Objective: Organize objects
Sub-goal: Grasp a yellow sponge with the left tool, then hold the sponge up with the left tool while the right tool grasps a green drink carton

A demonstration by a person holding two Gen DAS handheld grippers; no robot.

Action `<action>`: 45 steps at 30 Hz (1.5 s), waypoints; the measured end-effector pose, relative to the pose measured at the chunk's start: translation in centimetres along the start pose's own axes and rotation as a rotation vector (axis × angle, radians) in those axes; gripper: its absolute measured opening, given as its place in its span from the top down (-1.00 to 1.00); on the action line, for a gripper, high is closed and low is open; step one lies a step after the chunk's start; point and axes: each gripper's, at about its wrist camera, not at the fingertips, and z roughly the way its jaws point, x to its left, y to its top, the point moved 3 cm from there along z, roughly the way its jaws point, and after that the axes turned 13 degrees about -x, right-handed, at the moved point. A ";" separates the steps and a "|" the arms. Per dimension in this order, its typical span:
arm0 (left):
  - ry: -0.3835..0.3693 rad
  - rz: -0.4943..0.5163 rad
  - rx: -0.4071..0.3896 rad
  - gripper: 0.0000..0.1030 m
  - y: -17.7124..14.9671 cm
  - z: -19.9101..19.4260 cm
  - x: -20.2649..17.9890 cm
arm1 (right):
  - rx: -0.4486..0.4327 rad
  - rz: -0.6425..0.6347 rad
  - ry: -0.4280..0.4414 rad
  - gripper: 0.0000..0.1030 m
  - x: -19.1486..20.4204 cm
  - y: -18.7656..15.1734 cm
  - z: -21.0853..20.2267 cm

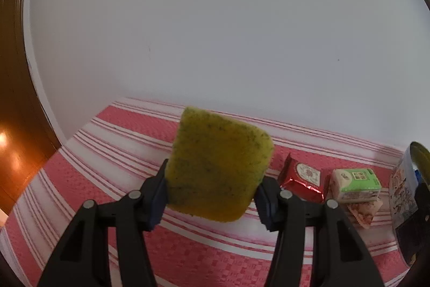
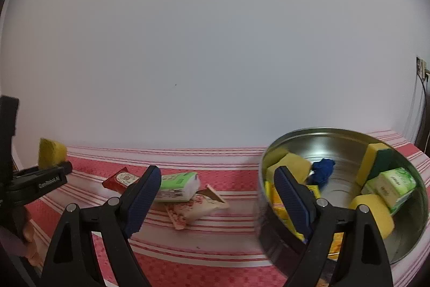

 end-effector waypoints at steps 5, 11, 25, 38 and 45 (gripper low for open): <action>0.013 0.010 0.018 -0.07 -0.6 0.5 -0.6 | 0.094 0.026 0.028 -0.70 1.6 -0.7 2.8; 0.053 -0.009 0.029 -0.07 -0.9 1.5 2.1 | 0.237 0.002 0.030 -0.70 3.8 -1.9 6.4; 0.072 -0.052 0.115 -0.08 -1.7 5.2 4.4 | 0.449 -0.076 0.014 -0.60 6.3 -4.3 10.7; 0.070 -0.049 0.117 -0.08 -1.7 5.6 4.6 | 0.267 0.064 0.195 0.28 4.8 -2.2 6.2; 0.061 -0.045 0.115 -0.08 -1.8 5.1 4.2 | 0.276 0.113 0.237 0.39 4.4 -2.3 6.3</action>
